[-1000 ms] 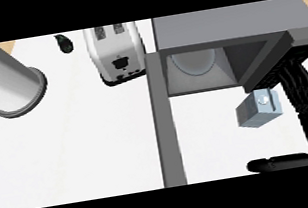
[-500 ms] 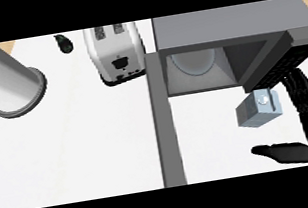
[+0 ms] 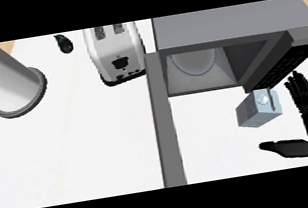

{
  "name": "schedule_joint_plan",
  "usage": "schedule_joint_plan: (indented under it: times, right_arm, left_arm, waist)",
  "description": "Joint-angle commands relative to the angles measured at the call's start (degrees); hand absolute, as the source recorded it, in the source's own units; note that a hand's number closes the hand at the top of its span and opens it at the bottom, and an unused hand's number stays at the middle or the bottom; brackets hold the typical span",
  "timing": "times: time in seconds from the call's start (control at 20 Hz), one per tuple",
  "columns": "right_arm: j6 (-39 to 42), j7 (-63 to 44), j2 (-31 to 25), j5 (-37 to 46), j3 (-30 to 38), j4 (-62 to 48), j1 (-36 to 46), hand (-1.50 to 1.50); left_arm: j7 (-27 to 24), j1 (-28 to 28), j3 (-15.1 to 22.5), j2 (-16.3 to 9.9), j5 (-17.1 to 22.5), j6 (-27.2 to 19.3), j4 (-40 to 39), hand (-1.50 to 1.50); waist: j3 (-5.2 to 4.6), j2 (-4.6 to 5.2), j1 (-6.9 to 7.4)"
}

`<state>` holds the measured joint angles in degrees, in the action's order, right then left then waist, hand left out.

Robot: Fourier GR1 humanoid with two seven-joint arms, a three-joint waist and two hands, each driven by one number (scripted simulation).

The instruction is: Pick up the milk, place it into the microwave and close the microwave

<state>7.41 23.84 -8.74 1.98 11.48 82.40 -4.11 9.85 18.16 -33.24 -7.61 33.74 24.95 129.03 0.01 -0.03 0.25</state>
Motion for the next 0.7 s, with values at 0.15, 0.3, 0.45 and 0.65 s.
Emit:
schedule_joint_plan:
  times: [0.15, 0.3, 0.45, 0.65]
  right_arm:
    - [3.59, 7.85, -4.18, -0.14, 3.04, -13.63, 4.69, -1.5]
    - [-1.98, 10.64, 1.09, 4.22, -1.0, -14.88, 4.66, -1.5]
    - [-0.73, 12.29, -1.03, 3.6, 0.17, -16.73, 4.85, -1.5]
    - [-3.51, 21.1, -2.37, 5.73, 2.5, -34.72, 13.34, -1.5]
  left_arm:
    - [-0.73, 1.98, -4.76, -0.37, 4.35, 4.52, -1.49, -1.5]
    - [1.94, -4.79, -1.81, -1.32, 0.27, 0.47, -3.29, -1.5]
    - [2.29, -2.49, -2.73, 1.08, -0.05, 1.21, 0.68, -1.5]
    - [4.29, 1.47, -5.07, 0.97, 5.7, 3.28, 2.97, -1.5]
  waist:
    - [0.0, -0.02, 0.28]
    - [0.0, 0.03, -0.14]
    - [-0.01, -0.01, -0.14]
    - [0.04, 0.06, 0.45]
